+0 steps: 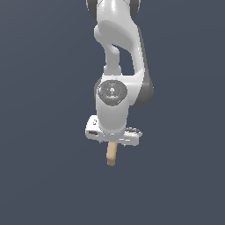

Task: Pick up the object and move it to a goal position.

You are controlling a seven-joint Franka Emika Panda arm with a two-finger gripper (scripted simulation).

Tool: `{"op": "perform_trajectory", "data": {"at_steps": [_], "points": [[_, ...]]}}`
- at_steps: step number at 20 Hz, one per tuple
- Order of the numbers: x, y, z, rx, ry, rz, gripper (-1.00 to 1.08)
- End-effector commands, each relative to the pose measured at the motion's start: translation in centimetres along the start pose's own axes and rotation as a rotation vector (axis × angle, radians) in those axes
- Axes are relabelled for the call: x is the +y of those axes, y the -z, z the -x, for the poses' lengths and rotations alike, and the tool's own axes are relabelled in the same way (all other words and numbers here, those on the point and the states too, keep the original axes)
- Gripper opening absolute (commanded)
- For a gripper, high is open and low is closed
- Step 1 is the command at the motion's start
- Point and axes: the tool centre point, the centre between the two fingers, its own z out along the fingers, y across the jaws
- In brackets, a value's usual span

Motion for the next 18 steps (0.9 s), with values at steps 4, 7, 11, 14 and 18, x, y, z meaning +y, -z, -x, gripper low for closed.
{"op": "perform_trajectory", "data": {"at_steps": [4,7,11,14,18], "points": [[0.0,-0.6,0.0,0.000,0.000,0.000,1.00],[0.0,-2.0,0.0,0.000,-0.001,0.000,1.00],[0.0,-4.2,0.1,0.000,-0.001,0.000,1.00],[0.0,-5.0,0.1,0.000,-0.002,0.000,1.00],[0.0,-5.1,-0.1,0.000,-0.002,0.000,1.00]]}}
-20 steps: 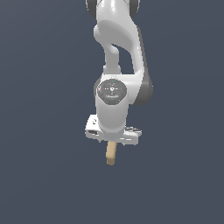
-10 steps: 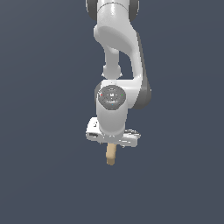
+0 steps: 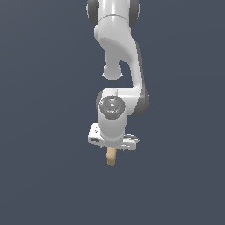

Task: Pick up the object and move it to a goal position.

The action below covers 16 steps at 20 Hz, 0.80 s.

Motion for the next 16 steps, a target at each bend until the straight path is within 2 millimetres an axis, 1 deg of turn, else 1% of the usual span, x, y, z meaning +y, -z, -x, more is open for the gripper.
{"op": "perform_trajectory", "data": {"at_steps": [1,2,3,16], "points": [[-0.02,0.16,-0.13,0.002,0.000,0.000,1.00],[-0.02,0.19,-0.14,0.002,0.000,0.000,1.00],[-0.02,0.19,-0.14,0.002,0.000,0.000,-1.00],[0.02,0.33,-0.03,0.001,0.000,0.000,-1.00]]}}
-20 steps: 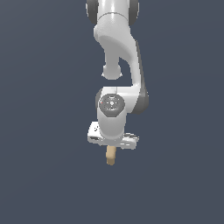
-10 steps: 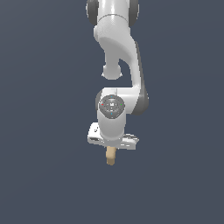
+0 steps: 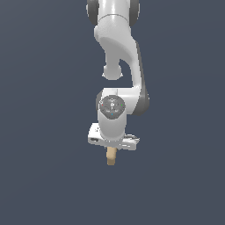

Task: Pick up the object and move it to a goal position.

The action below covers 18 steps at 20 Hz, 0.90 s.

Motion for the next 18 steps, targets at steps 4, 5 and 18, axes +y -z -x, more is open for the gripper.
{"op": "perform_trajectory", "data": {"at_steps": [4,5,18], "points": [[0.2,0.9,0.4,0.001,0.000,0.000,-1.00],[0.2,1.3,0.6,0.001,0.000,0.000,-1.00],[1.6,9.5,4.5,0.001,0.000,0.000,-1.00]]}}
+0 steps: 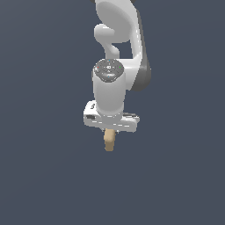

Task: Pick up the object and move it to a goal position.

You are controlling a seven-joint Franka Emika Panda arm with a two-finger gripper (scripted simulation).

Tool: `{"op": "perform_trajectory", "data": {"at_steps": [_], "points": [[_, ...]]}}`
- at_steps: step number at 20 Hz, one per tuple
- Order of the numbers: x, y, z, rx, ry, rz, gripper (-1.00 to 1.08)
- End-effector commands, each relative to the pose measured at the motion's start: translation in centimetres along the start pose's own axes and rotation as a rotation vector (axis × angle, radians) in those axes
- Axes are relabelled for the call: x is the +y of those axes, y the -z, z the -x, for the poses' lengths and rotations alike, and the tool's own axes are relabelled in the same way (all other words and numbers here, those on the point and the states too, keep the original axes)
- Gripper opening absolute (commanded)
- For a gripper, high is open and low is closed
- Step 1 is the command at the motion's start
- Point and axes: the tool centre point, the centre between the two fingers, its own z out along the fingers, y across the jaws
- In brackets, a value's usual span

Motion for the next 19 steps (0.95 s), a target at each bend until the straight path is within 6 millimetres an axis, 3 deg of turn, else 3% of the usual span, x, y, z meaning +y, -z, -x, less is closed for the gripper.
{"op": "perform_trajectory", "data": {"at_steps": [1,10,19], "points": [[0.4,2.2,1.0,0.001,0.000,0.000,-1.00],[1.4,8.4,3.8,0.002,0.000,-0.001,-1.00],[1.8,10.8,4.6,0.002,0.000,-0.001,-1.00]]}}
